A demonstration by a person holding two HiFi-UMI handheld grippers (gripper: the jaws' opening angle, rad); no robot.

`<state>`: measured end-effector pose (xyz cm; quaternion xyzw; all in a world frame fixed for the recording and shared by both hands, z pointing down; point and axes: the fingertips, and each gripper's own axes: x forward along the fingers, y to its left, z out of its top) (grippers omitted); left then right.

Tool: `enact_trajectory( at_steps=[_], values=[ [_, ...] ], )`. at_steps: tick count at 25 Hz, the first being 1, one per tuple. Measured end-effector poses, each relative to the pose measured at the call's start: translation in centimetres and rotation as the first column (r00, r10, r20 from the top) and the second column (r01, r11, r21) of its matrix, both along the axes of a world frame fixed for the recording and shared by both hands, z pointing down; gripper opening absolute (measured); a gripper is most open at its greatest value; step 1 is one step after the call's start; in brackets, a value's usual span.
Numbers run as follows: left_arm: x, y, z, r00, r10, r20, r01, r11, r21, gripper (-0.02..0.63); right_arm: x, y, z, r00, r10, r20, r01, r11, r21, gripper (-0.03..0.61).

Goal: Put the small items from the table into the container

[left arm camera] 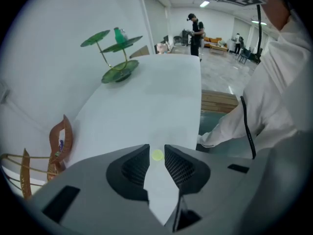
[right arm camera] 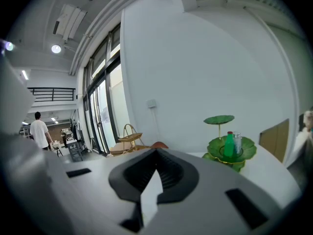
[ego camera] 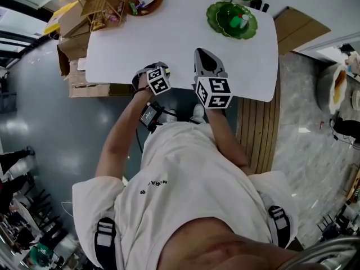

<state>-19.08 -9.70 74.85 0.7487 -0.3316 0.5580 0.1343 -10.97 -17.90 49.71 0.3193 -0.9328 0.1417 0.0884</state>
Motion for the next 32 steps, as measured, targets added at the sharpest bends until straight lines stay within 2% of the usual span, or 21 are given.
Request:
enact_trajectory(
  at_steps=[7,17,26,32],
  values=[
    [0.0,0.3,2.2,0.997,0.073,0.013,-0.072,0.995,-0.064,0.111,0.6,-0.2,0.0,1.000,0.013,-0.001,-0.013,1.000,0.006,0.005],
    [-0.5,0.2,4.5,0.989,0.142,0.048,-0.135,0.981,-0.140,0.115,0.9,-0.3,0.5,1.000,0.013,-0.013,-0.014,1.000,-0.008,0.005],
    [-0.6,-0.1,5.9,0.990,0.137,0.030,-0.129,0.975,-0.179,0.105,2.1,-0.6,1.0,0.999,0.035,-0.029,-0.035,0.999,-0.023,0.005],
    [0.2,-1.0,4.2,0.992,0.125,0.006,-0.123,0.981,-0.149,0.092,3.1,-0.8,0.9,0.998,0.060,-0.025,-0.060,0.998,-0.021,0.005]
  ],
)
